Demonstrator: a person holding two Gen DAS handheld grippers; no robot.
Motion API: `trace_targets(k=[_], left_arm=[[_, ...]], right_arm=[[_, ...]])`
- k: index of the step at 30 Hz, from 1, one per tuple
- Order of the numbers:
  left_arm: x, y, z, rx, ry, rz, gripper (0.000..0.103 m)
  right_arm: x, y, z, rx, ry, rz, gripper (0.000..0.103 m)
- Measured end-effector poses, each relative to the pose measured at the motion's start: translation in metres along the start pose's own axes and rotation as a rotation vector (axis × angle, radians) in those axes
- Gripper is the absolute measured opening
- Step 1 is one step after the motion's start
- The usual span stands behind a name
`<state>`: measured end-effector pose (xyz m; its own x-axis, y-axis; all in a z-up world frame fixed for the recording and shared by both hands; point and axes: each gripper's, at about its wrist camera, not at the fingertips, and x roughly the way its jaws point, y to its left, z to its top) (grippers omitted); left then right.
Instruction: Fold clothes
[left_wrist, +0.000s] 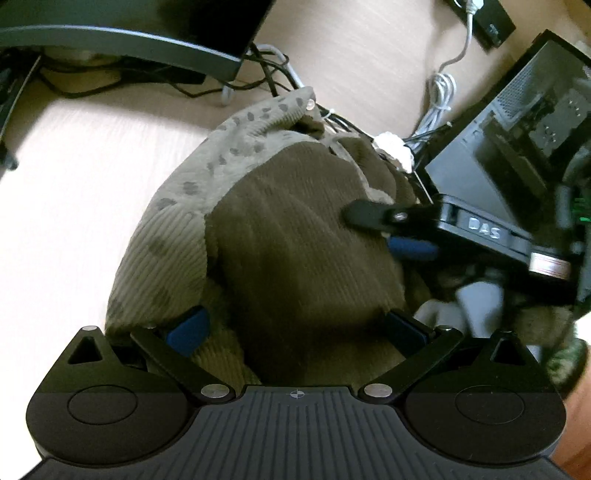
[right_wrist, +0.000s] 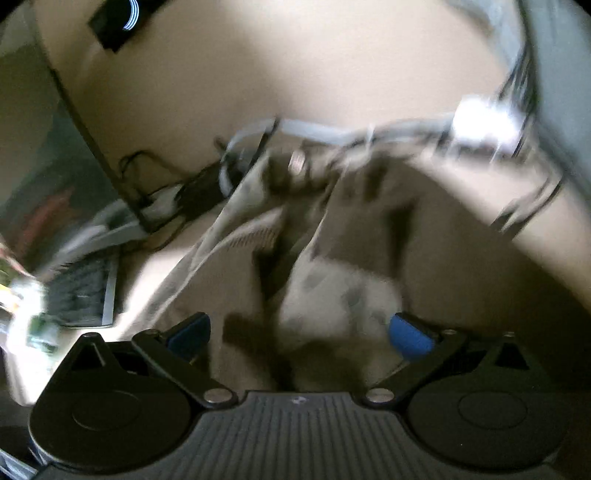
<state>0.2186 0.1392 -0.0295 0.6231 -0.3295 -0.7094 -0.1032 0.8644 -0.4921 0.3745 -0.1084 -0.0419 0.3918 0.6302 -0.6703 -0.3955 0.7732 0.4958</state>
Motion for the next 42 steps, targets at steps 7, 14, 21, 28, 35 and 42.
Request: trace_targets(k=[7, 14, 21, 28, 35, 42], left_arm=[[-0.028, 0.012, -0.034, 0.033, 0.064, -0.043, 0.103], [-0.069, 0.01, -0.05, 0.093, 0.145, -0.146, 0.103], [-0.077, 0.01, -0.071, 0.105, 0.208, -0.205, 0.102], [-0.042, -0.002, -0.067, 0.133, 0.19, -0.174, 0.039], [-0.102, -0.011, -0.031, 0.197, -0.131, -0.151, 0.011], [-0.181, 0.096, 0.024, -0.137, -0.467, 0.045, 0.011]], right_arm=[[-0.018, 0.005, -0.042, 0.036, 0.044, 0.134, 0.103], [-0.037, 0.029, -0.083, 0.022, 0.079, 0.115, 0.103], [-0.104, 0.067, -0.105, -0.074, -0.137, -0.131, 0.103], [-0.151, 0.065, -0.16, 0.041, -0.209, -0.269, 0.103], [-0.145, 0.068, -0.167, 0.029, -0.221, -0.351, 0.103], [-0.093, 0.074, -0.167, -0.097, -0.088, -0.395, 0.103]])
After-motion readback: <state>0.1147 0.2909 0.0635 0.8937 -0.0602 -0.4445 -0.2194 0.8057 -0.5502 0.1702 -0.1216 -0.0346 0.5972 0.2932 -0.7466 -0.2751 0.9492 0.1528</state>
